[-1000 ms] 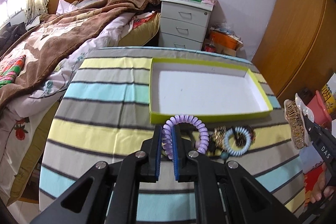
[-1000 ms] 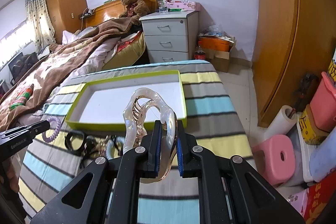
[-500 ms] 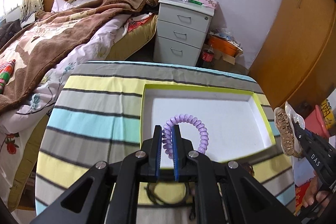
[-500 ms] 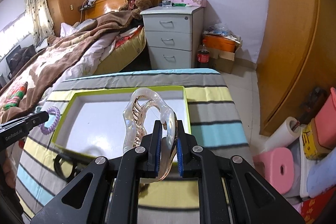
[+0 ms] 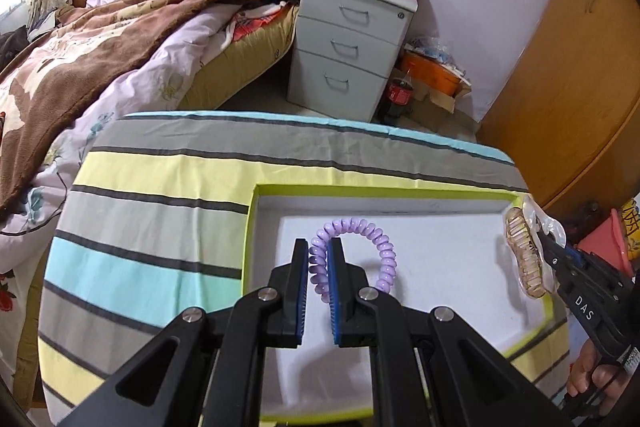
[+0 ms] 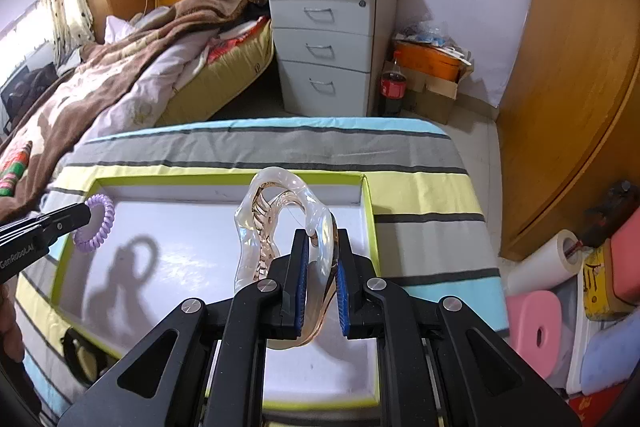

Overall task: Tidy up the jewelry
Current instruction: 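Lift and carry the purple coil and clear clip over the green box with both tools, then lower both items into the green box and open both tools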

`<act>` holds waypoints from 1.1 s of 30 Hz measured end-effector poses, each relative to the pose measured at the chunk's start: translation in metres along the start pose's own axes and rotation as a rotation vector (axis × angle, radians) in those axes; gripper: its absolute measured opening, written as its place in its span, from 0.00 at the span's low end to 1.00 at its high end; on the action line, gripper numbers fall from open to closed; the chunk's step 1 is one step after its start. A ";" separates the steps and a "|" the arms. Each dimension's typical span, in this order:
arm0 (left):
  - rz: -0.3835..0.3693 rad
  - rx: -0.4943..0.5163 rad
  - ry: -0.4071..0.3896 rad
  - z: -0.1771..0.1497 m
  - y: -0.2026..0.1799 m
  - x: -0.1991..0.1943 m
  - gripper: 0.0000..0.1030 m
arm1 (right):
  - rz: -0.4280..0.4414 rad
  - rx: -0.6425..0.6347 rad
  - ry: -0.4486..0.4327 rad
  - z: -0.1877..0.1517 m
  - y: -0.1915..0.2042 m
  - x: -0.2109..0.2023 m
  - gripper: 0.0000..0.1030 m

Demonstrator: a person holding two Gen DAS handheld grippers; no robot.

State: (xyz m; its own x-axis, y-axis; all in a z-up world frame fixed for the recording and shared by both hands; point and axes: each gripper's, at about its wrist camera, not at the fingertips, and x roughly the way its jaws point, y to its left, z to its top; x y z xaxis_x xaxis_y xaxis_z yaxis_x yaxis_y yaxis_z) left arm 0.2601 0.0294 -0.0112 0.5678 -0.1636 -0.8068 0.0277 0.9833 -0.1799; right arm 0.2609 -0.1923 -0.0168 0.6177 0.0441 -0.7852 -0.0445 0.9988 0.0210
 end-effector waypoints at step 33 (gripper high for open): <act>0.047 0.007 0.073 0.000 0.000 0.042 0.10 | -0.041 0.007 0.029 0.002 -0.004 0.029 0.13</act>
State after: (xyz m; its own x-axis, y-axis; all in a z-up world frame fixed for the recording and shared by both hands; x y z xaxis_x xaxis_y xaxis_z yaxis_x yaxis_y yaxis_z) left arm 0.2837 0.0223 -0.0446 0.5067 -0.1226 -0.8534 0.0081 0.9905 -0.1375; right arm 0.2809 -0.1954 -0.0381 0.5960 0.0025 -0.8030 -0.0141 0.9999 -0.0074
